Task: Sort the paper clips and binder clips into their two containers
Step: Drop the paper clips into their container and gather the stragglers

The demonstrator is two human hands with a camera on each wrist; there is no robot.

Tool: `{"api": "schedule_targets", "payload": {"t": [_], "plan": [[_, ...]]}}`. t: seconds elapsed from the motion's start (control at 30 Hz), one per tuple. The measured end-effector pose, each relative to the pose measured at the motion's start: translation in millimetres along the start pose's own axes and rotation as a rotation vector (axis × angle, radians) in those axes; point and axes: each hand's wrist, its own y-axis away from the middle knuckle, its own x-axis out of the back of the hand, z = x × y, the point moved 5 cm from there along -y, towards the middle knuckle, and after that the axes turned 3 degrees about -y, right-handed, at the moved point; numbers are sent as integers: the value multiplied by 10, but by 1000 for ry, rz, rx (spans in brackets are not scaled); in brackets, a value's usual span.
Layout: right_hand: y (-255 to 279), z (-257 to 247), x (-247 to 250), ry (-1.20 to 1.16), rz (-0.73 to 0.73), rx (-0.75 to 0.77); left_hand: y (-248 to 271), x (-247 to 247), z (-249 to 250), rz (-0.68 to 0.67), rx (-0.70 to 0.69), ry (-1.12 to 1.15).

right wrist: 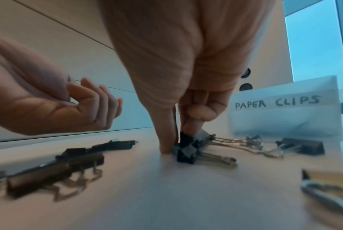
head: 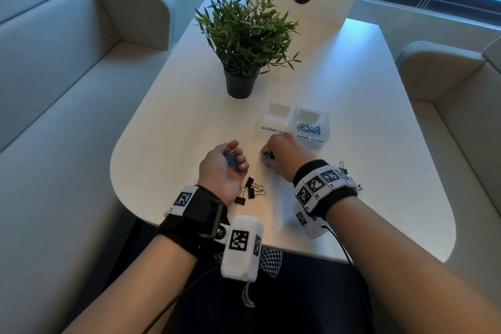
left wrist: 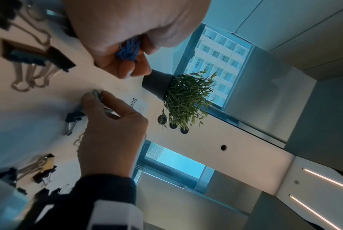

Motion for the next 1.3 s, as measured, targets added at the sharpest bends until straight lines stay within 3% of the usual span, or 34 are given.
{"api": "schedule_targets", "payload": {"t": [0.2,0.5,0.77,0.97,1.1,1.2,1.3], "plan": [[-10,32,12,-91,29,-14,14,-1,-5,0,0,-9],[-51,62,-10,-87,-88,-25,1,19,-17,9,2,-18],[71,-41,335,-505,121,-22,-14,4,-67,35,-46,-4],[51,-391,256,-499,64,42,23,-133,-113,-67,-43,140],[87,-234,357,-507,167,21,-5,-196,-148,-43,11,202],[174,110,506,-519,262,-67,-52,-270,-177,7,67,50],[311,492,575,-507,282,-152,-60,-493,-144,-31,17,-198]]}}
